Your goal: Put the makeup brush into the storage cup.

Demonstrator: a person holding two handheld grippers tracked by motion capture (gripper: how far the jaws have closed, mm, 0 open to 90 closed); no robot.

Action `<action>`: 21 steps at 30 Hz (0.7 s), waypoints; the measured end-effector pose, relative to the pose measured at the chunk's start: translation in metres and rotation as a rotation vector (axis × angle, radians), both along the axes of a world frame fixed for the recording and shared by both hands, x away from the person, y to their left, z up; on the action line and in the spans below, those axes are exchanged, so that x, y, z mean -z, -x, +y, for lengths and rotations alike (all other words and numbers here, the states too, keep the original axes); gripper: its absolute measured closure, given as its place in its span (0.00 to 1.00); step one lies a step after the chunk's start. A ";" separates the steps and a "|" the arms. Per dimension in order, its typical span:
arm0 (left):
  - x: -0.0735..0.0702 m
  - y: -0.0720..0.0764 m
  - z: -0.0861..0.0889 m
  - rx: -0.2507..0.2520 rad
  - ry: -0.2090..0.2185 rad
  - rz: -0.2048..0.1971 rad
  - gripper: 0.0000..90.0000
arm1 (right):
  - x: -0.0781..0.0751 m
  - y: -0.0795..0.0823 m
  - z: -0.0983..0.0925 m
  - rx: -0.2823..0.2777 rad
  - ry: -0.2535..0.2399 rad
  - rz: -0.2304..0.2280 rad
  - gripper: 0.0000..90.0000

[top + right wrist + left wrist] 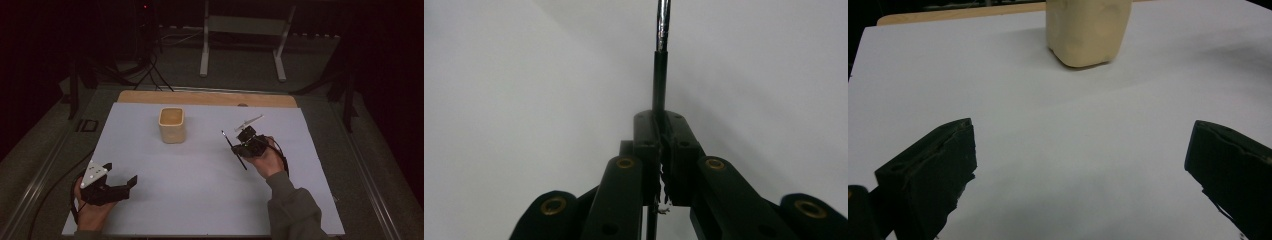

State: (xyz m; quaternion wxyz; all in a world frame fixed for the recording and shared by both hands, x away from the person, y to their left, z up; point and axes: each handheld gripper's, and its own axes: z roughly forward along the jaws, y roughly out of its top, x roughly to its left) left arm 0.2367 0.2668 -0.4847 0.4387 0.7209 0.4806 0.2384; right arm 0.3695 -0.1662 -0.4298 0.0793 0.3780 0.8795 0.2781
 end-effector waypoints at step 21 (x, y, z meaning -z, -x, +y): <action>-0.001 0.000 0.000 0.002 0.017 -0.005 0.01 | -0.006 0.011 0.008 -0.038 -0.155 -0.158 0.95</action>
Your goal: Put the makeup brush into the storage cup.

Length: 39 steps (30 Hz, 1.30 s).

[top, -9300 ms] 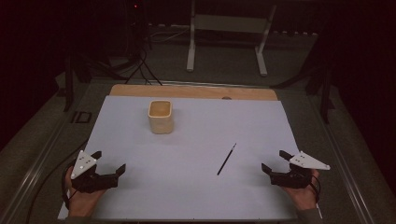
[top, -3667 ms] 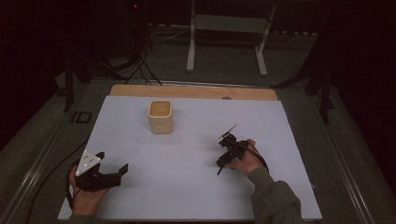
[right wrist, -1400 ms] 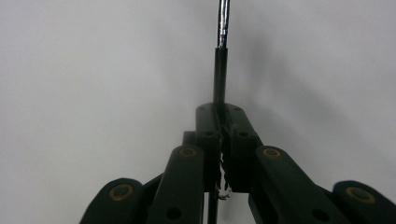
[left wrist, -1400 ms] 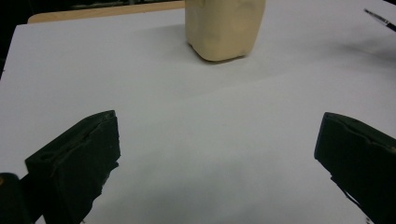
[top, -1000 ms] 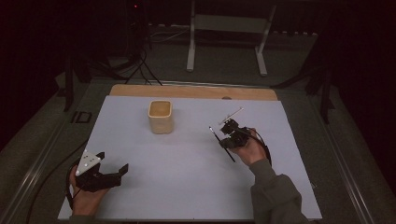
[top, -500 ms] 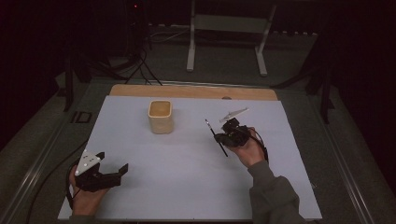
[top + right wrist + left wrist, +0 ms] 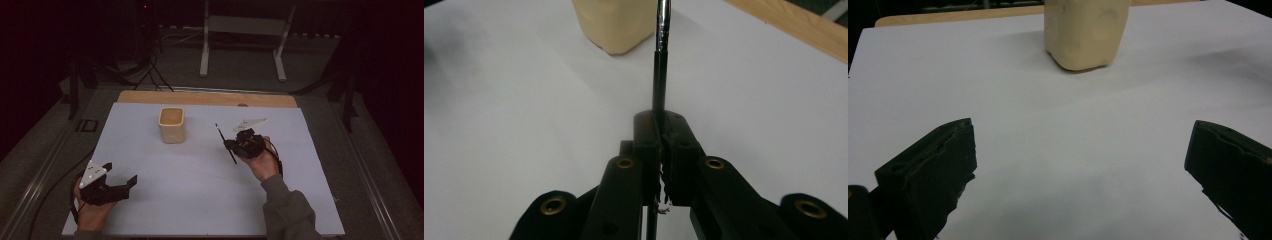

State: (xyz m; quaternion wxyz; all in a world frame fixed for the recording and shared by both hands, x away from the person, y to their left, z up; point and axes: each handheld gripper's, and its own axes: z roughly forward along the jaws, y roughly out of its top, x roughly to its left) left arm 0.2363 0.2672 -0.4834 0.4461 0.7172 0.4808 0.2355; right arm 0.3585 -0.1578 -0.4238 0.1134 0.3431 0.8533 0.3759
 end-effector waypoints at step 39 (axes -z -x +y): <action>-0.021 -0.006 -0.021 0.084 0.101 -0.038 0.01 | 0.003 0.017 0.030 -0.098 -0.144 -0.108 0.95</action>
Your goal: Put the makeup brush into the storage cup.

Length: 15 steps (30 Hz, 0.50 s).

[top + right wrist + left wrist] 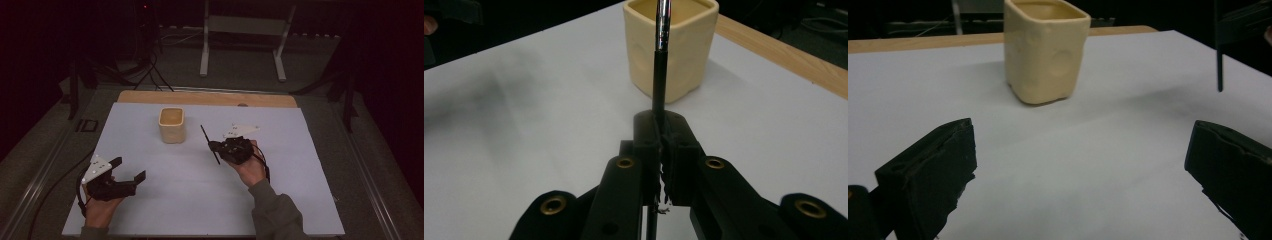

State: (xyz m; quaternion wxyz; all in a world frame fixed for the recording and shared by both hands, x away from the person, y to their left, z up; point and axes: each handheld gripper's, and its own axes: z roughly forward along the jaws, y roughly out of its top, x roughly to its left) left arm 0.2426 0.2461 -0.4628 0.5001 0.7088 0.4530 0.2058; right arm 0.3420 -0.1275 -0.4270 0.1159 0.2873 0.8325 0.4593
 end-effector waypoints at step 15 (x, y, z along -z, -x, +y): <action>-0.020 -0.016 -0.028 0.071 0.027 -0.027 0.01 | -0.002 0.005 0.006 -0.037 -0.029 -0.031 0.95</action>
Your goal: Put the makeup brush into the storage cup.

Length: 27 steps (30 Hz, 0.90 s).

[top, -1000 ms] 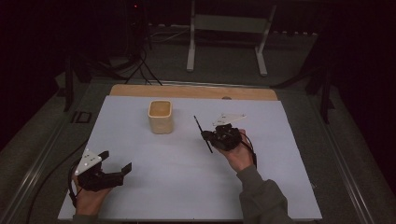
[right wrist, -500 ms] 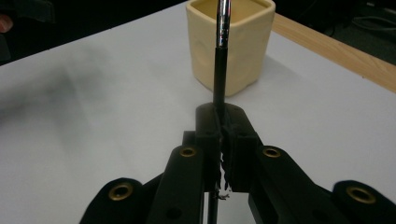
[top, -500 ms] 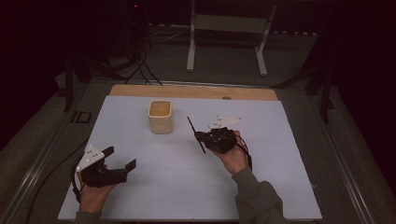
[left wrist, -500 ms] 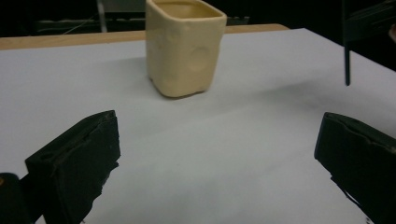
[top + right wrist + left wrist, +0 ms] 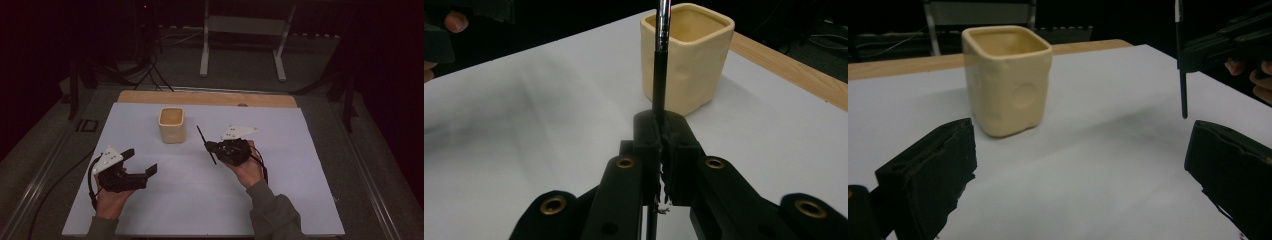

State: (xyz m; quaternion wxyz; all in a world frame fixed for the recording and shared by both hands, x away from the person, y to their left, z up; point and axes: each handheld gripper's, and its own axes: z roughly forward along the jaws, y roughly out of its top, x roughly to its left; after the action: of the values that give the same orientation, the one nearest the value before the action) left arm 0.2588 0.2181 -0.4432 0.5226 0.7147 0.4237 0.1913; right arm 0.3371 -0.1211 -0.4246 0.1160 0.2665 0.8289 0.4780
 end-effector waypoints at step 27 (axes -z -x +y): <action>-0.013 -0.025 -0.044 0.064 0.021 -0.019 0.02 | 0.002 0.004 0.010 -0.036 -0.019 0.005 0.95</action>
State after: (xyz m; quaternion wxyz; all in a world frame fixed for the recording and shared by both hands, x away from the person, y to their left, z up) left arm 0.2833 0.1737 -0.4301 0.5400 0.7203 0.3978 0.1769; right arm 0.3334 -0.1115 -0.4263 0.1027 0.2539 0.8292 0.4873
